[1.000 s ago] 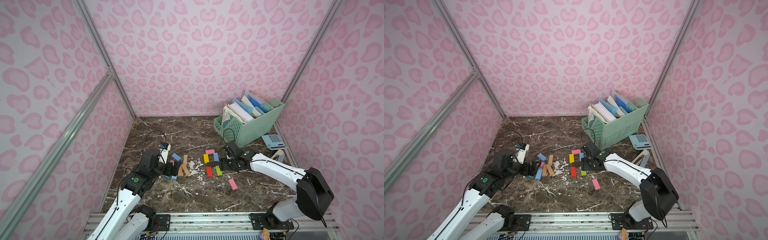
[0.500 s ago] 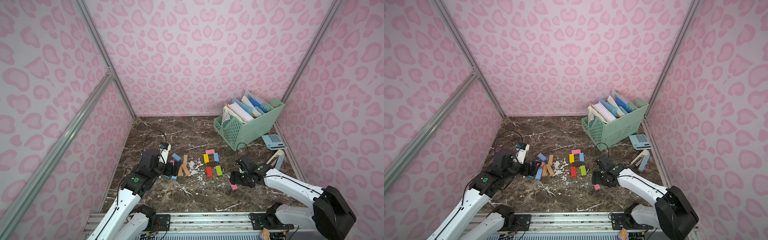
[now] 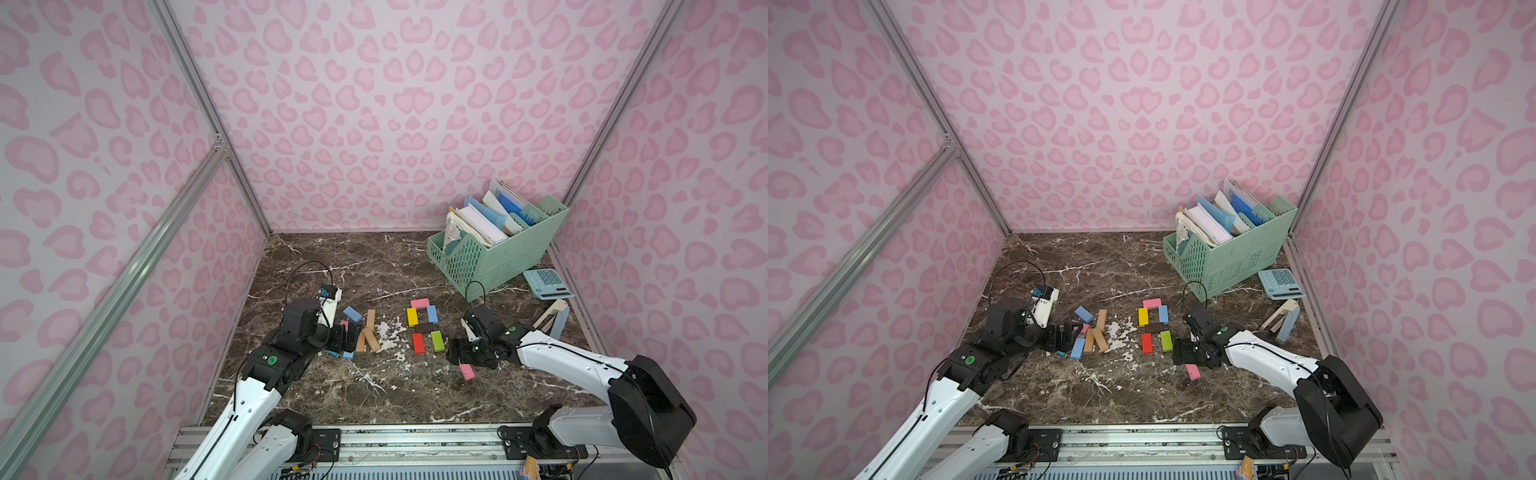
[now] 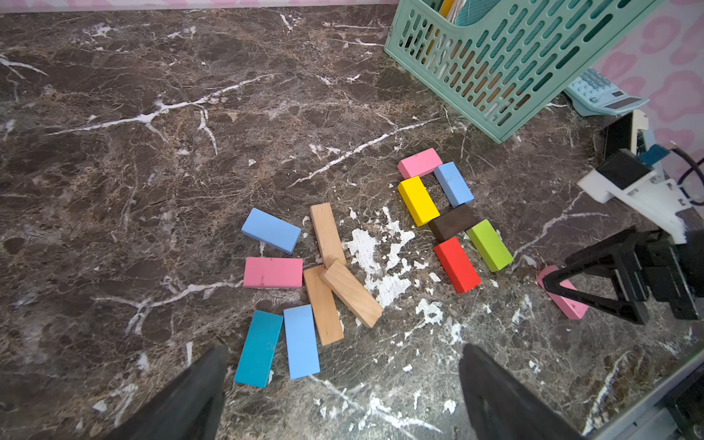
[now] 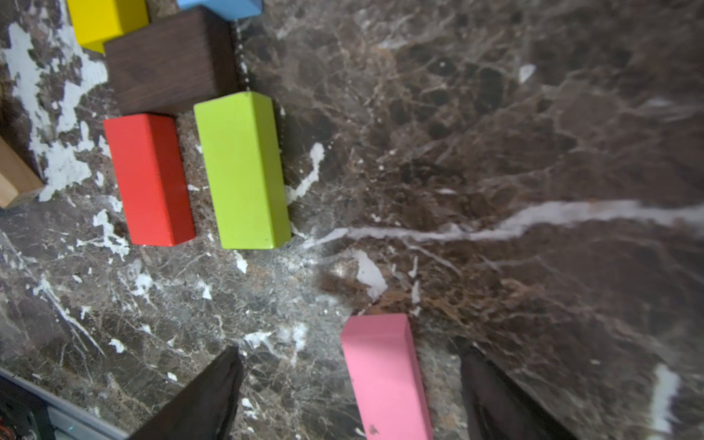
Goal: Assemble the number 8 with building blocks
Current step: Assemble the building block at the center of the board.
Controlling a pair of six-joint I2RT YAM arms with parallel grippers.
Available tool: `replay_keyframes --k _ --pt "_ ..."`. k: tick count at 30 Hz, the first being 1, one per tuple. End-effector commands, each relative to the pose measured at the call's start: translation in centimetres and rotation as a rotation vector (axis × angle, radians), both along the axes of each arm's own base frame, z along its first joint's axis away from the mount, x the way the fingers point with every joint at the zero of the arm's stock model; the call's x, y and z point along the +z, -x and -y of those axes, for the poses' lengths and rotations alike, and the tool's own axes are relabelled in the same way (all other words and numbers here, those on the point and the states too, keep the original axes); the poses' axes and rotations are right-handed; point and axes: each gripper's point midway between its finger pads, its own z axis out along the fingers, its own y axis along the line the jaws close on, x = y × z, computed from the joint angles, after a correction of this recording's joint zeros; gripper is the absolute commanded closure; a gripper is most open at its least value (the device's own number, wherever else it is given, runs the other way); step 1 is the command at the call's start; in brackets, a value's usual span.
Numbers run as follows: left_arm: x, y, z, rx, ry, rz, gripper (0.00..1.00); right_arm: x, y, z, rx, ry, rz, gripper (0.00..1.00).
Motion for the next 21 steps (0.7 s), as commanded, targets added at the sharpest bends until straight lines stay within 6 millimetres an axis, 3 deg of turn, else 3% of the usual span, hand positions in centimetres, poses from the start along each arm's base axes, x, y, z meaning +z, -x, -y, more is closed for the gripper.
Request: replay_keyframes --k 1,12,14,21 --pt "0.3 -0.2 0.1 -0.007 0.005 0.014 0.02 0.0 0.2 -1.5 0.047 -0.021 -0.001 0.1" --pt "0.3 -0.1 0.2 -0.009 0.005 0.014 0.02 1.0 2.3 -5.9 0.217 -0.044 0.008 0.13" --pt "0.3 -0.1 0.2 -0.007 0.006 0.015 0.02 1.4 2.0 -5.5 0.2 -0.018 0.026 0.13" --pt "0.3 -0.1 0.2 -0.011 0.008 0.015 0.02 1.4 1.7 0.1 0.025 0.143 0.039 0.08"
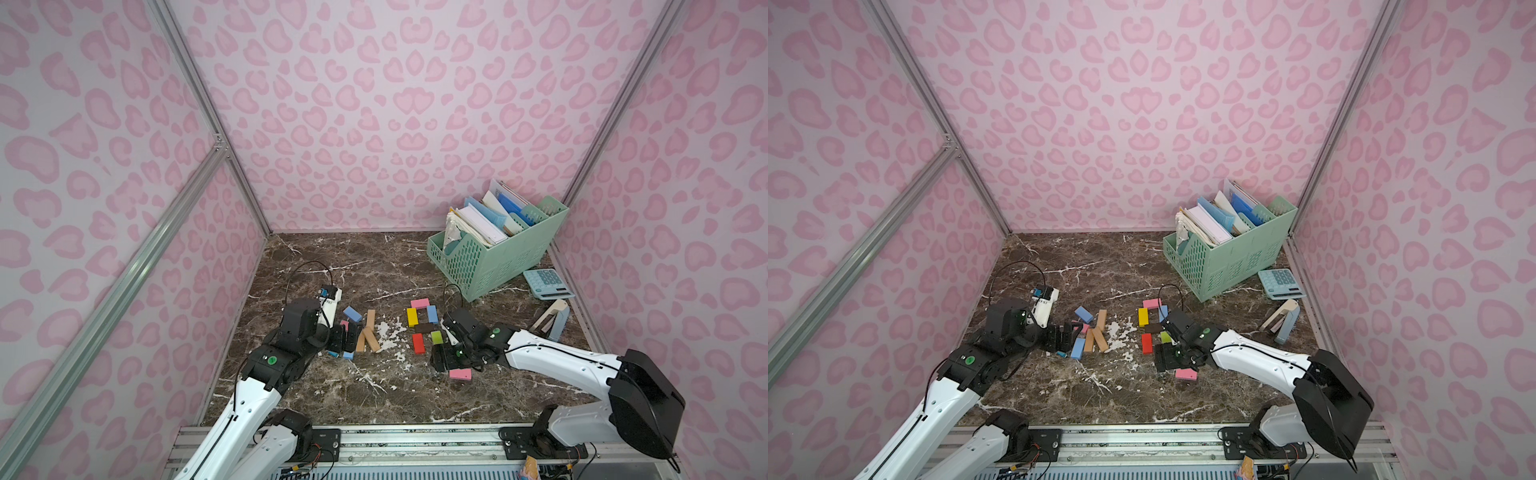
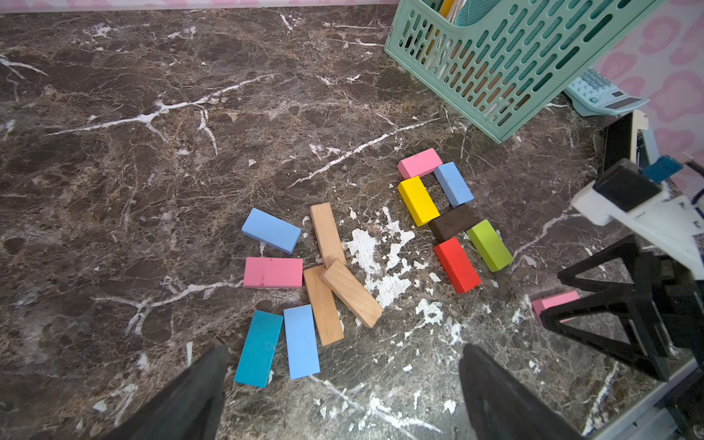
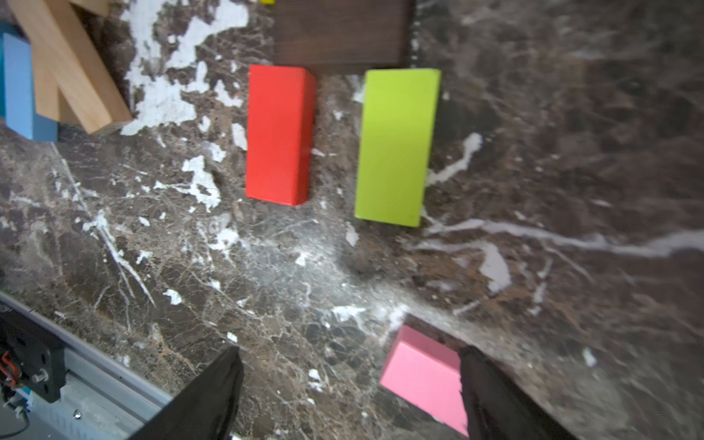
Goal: Assemble the number 8 with building blocks
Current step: Assemble the building block at the center of the board.
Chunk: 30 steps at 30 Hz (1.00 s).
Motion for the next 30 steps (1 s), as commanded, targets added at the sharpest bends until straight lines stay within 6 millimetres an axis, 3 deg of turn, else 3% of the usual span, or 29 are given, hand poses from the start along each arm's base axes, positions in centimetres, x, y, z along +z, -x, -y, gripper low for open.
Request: replay_keyframes --k 1,7,20,26,30 --pt "0.3 -0.1 0.3 -0.013 0.009 0.014 0.02 -0.9 0.5 3.7 -0.111 0.106 -0.02 0.08" --pt "0.3 -0.1 0.6 -0.026 0.02 0.011 0.02 -1.8 1.5 5.5 -0.181 0.106 -0.041 0.06" --pt "0.2 -0.1 0.6 -0.028 0.016 0.006 0.02 -2.7 1.5 4.5 -0.21 0.133 -0.057 0.06" --pt "0.2 -0.1 0.6 -0.03 0.018 0.008 0.02 -3.2 1.7 4.4 -0.237 0.193 -0.056 0.1" --pt "0.3 -0.1 0.6 -0.029 0.019 0.012 0.02 -3.3 1.6 3.8 -0.236 0.202 -0.054 0.18"
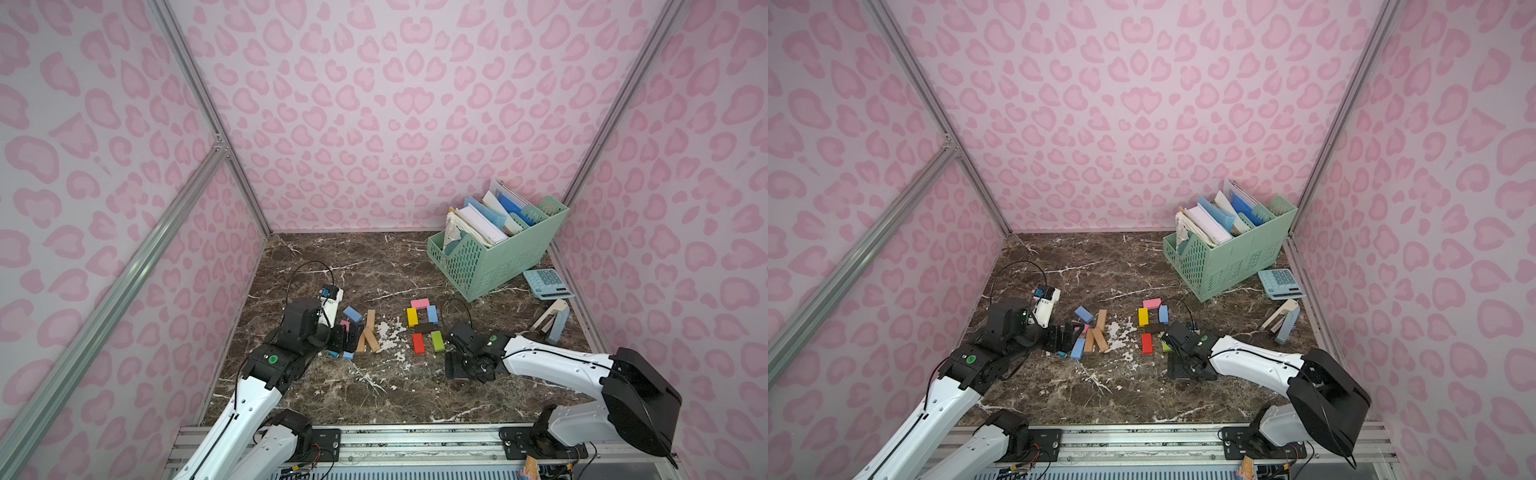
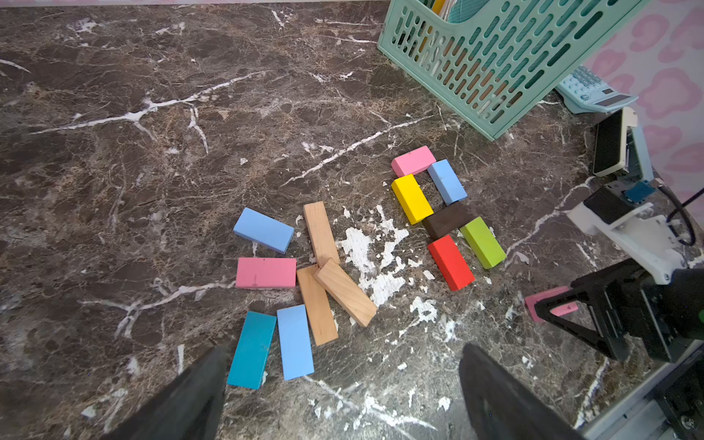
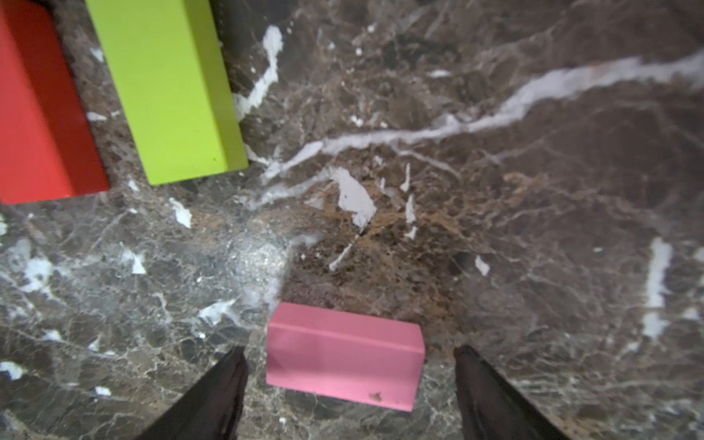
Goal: Assemble the number 8 with building blocks
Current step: Assemble the building block at the center of the board.
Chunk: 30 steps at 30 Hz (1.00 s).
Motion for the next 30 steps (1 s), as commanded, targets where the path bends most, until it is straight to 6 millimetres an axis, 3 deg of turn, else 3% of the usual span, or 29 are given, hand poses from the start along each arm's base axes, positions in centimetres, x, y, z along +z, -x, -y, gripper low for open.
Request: replay_keyframes --k 1,15,24,30 --pt "0.4 -0.1 0.2 -0.012 0.007 0.019 0.02 -0.1 -0.1 0.2 -0.03 0.034 0.007 0.19" --pt "0.4 -0.1 0.2 -0.012 0.007 0.02 0.02 -1.3 0.5 -2.0 0.021 0.051 -0.018 0.48" --pt "0.4 -0.1 0.2 -0.01 0.004 0.02 0.02 -0.9 -0.7 -5.7 0.081 0.028 0.001 0.51" --pt "0.4 -0.1 0.1 -0.009 0.002 0.02 0.02 -0.9 -1.8 -7.0 0.105 0.045 0.016 0.51"
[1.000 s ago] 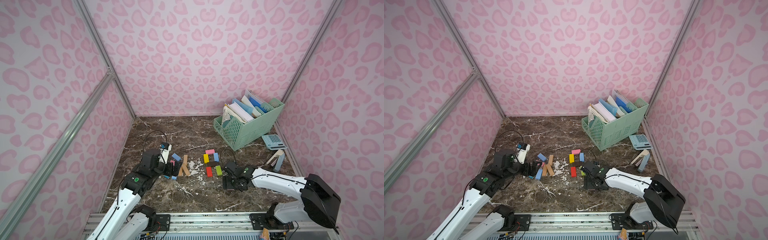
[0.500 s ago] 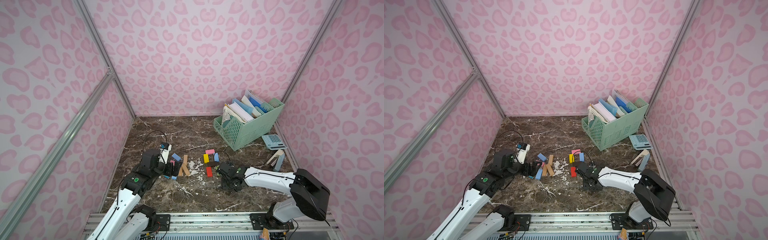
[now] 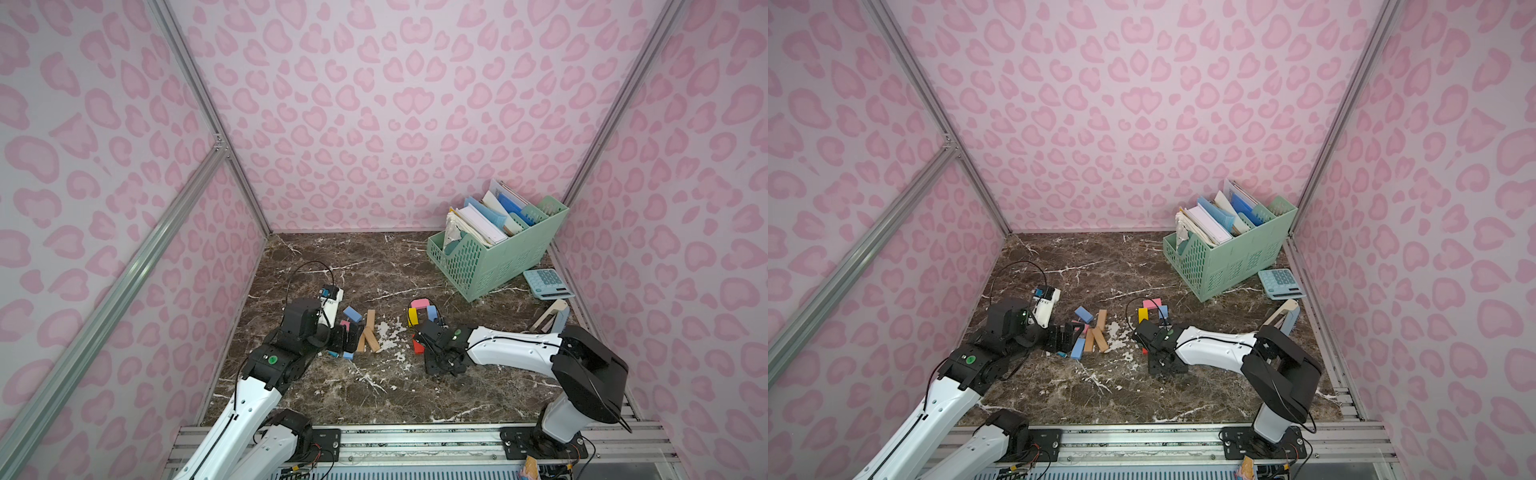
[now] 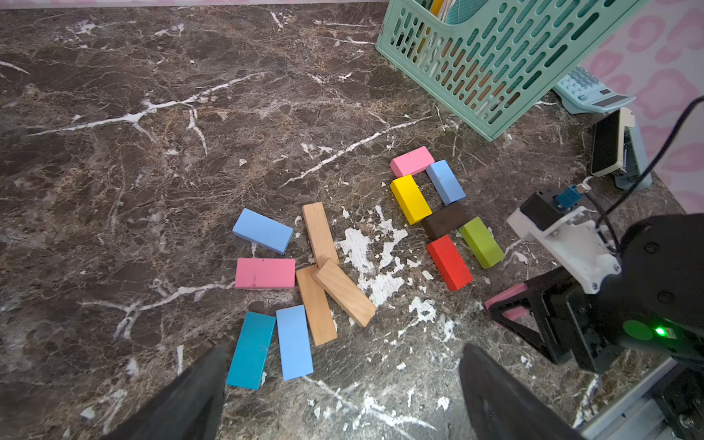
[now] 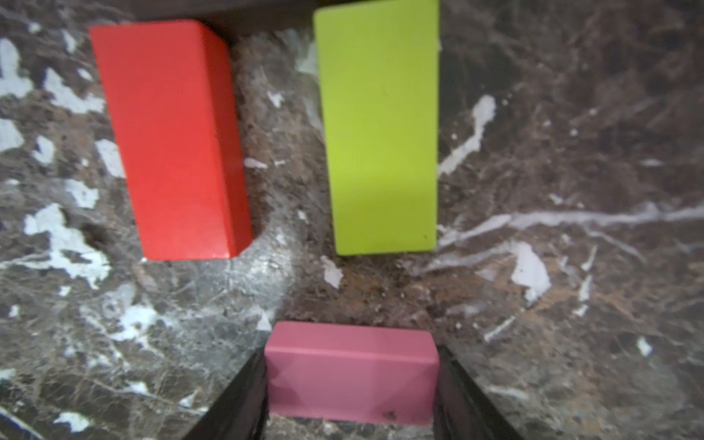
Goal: Assemble the number 8 with building blocks
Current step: Assemble the building block at the center of the board.
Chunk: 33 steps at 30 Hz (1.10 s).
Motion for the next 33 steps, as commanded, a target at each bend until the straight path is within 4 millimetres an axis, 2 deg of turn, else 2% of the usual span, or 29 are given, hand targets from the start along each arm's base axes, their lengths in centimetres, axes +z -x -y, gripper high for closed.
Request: replay_keyframes --k 1,6,23,33 --pt "0.3 -0.2 0.1 -0.007 0.002 0.019 0.02 -0.1 -0.4 -0.5 0.028 0.015 0.003 0.51" --pt "0.3 -0.2 0.1 -0.006 0.001 0.019 0.02 -0.2 -0.8 -1.2 0.043 0.015 0.007 0.51" --pt "0.3 -0.2 0.0 -0.004 -0.002 0.018 0.02 0.0 -2.5 -1.6 0.043 0.016 0.033 0.49" --pt "0.3 -0.2 0.1 -0.005 -0.002 0.018 0.02 0.0 -2.6 -1.6 0.047 0.017 0.037 0.41"
